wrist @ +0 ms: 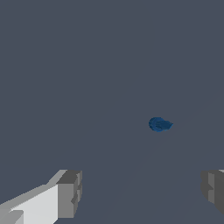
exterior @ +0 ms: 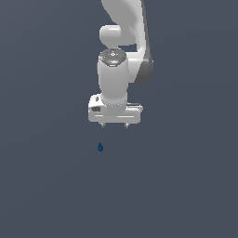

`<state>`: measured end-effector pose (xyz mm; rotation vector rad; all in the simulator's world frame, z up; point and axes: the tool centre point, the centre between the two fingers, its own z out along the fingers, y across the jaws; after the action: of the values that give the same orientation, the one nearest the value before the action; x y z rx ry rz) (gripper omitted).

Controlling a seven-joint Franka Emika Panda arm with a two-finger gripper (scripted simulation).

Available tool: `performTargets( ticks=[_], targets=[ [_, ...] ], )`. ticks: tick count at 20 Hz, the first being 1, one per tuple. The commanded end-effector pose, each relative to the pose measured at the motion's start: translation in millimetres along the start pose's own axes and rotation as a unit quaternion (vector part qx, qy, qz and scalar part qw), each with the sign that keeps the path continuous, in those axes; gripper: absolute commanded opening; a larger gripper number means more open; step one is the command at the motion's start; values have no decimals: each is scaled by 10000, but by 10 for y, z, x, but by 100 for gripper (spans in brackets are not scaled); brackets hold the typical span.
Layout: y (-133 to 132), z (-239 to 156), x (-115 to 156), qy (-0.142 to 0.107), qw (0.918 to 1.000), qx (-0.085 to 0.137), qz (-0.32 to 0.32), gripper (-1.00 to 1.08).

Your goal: Pick up the object and move it to a goal position.

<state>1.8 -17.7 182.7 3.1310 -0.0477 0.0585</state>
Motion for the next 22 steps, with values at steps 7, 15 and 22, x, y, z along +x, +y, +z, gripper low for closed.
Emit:
performTargets(
  ticks=[7,15,22],
  targets=[
    [178,210,76,-51,9993,17,375,100],
    [565,665,195,-145,9932,26,1155,100],
    [762,896,228,-188,9880,17,1530,100]
  ],
)
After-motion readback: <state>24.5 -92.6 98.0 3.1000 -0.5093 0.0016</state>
